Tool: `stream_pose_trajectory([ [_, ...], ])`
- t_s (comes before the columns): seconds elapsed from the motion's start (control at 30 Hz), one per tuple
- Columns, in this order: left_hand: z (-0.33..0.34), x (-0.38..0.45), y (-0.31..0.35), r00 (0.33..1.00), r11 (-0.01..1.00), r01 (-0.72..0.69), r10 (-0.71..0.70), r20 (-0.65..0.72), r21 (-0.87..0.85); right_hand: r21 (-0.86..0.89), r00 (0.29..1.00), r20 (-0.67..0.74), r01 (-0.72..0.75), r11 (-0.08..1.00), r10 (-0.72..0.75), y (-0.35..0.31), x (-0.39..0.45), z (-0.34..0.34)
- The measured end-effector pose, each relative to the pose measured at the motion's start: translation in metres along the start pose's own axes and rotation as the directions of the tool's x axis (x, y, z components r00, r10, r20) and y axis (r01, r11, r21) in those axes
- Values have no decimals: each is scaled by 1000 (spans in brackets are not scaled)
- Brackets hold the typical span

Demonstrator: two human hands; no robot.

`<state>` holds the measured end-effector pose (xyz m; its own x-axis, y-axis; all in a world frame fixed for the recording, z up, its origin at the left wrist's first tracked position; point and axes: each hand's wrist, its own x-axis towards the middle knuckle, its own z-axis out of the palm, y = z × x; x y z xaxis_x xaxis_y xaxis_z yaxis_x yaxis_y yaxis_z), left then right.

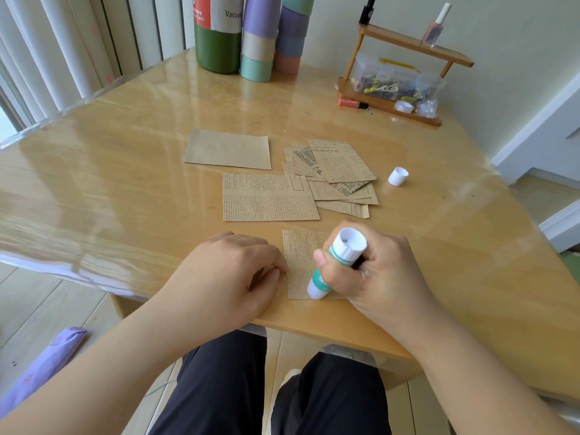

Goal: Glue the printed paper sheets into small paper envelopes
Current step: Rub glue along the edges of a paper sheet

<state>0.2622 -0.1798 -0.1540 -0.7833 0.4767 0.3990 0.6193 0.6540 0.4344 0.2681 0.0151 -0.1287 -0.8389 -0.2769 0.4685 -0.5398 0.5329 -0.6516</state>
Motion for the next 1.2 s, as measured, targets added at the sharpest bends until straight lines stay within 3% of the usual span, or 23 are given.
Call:
stream_pose_trajectory([
  [0.53, -1, -1, 0, 1000, 1000, 13, -13, 21, -1, -51, 993, -106, -61, 997, 56, 19, 25, 1],
  [1.2, 0, -1, 0, 1000, 1000, 13, -13, 8, -10, -33, 995, -76, -63, 997, 60, 7, -7, -16],
])
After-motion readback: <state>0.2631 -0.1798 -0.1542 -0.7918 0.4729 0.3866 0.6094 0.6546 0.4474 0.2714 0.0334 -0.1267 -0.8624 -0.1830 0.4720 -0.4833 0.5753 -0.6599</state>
